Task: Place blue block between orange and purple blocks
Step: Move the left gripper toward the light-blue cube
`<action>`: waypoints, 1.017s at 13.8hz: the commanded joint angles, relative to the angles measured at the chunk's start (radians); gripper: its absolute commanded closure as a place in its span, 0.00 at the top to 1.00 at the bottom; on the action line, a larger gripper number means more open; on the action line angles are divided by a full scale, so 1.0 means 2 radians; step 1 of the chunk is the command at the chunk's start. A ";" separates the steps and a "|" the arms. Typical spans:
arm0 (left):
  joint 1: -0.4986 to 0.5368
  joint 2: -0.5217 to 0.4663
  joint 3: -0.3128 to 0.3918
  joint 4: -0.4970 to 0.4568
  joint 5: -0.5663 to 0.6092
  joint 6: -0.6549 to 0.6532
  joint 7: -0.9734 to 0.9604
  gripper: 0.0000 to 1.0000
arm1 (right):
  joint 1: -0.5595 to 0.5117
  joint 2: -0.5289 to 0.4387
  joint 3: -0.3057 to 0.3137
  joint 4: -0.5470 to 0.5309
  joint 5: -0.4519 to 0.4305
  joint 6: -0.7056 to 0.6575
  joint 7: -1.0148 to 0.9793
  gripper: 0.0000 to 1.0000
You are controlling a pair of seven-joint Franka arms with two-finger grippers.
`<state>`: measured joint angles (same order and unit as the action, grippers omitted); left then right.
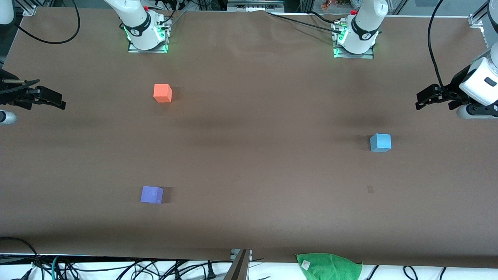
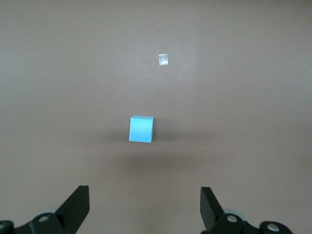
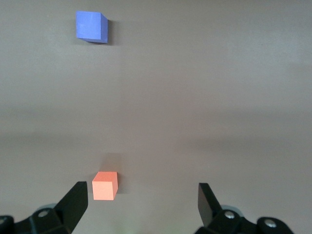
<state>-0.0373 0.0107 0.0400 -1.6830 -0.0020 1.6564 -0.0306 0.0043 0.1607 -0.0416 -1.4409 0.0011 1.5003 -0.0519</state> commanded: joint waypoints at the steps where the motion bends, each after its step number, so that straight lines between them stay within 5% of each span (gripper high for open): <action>1: 0.000 -0.002 0.001 0.008 0.007 -0.009 0.008 1.00 | 0.000 0.002 0.001 0.008 -0.001 -0.002 -0.006 1.00; 14: -0.001 0.002 0.001 0.013 0.006 -0.010 0.007 1.00 | -0.001 0.002 0.000 0.008 -0.001 -0.002 -0.006 1.00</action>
<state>-0.0373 0.0107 0.0400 -1.6773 -0.0019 1.6564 -0.0306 0.0043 0.1618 -0.0416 -1.4409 0.0011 1.5006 -0.0519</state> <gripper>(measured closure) 0.000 0.000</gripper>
